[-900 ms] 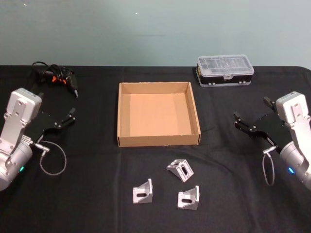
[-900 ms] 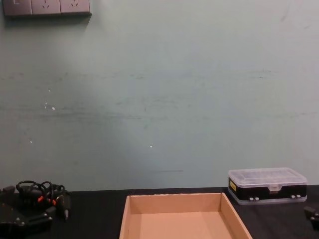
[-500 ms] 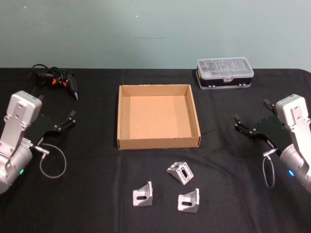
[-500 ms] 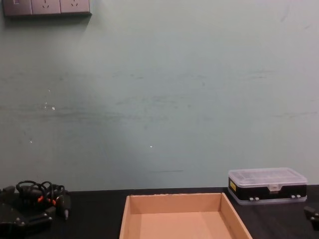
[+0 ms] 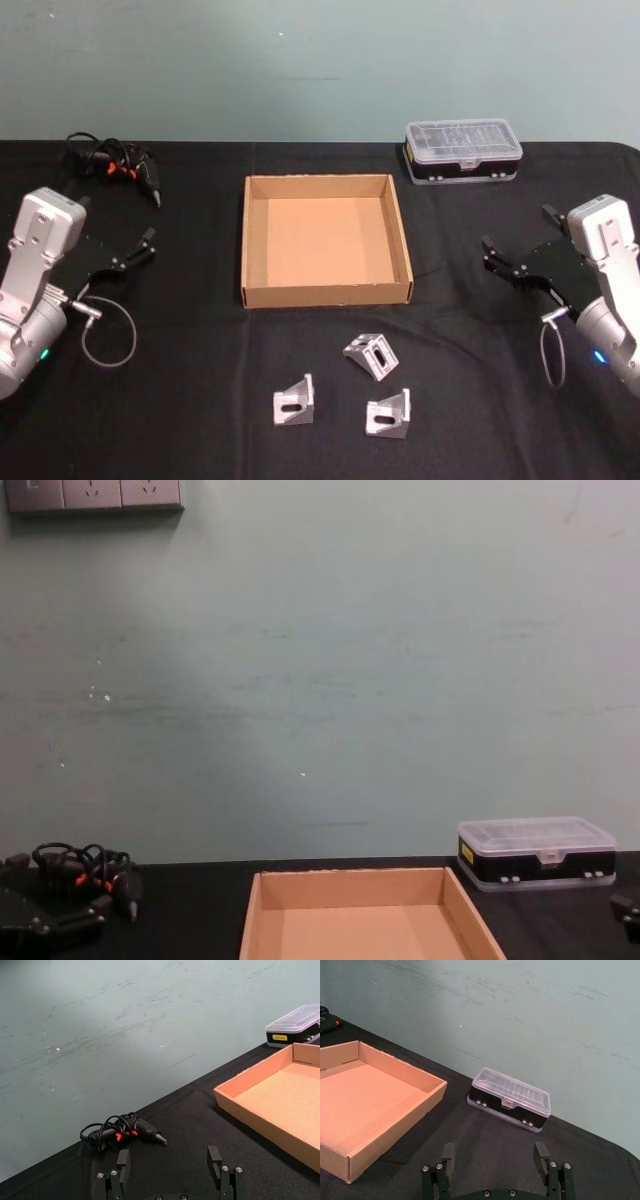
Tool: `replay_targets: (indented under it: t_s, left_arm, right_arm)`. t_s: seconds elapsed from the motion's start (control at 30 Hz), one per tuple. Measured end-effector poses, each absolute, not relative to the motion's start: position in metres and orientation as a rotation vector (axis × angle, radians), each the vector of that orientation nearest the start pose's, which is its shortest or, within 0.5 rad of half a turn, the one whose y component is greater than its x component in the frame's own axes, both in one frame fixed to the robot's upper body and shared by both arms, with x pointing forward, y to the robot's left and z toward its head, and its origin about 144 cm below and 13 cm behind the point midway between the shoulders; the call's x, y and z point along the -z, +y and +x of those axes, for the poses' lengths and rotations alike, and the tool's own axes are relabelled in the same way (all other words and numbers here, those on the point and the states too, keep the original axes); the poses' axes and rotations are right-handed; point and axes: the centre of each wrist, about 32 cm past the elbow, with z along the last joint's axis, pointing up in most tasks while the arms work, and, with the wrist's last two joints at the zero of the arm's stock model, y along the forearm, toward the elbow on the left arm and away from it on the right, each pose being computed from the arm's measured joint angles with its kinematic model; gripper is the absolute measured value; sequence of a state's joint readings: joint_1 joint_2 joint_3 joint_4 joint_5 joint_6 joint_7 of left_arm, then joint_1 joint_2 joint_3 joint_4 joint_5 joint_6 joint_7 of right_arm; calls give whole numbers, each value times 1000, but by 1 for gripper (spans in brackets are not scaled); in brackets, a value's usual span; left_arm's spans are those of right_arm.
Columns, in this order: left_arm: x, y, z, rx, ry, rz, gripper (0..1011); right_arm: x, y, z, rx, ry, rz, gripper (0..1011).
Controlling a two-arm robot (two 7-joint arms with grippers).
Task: Use one hand to pick up the angle iron from the table and place it into the box.
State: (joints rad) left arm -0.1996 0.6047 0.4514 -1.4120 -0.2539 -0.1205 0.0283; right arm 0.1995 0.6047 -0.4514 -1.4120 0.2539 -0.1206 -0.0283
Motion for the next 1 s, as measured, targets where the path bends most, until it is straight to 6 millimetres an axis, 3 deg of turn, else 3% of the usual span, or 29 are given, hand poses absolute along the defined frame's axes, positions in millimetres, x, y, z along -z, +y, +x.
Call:
replay_targets:
  t_s: [1.0]
  left_arm:
    - [-1140, 310, 489, -1248, -285, 304, 1011]
  right_arm:
    - [-1140, -310, 489, 1248, -285, -304, 1004]
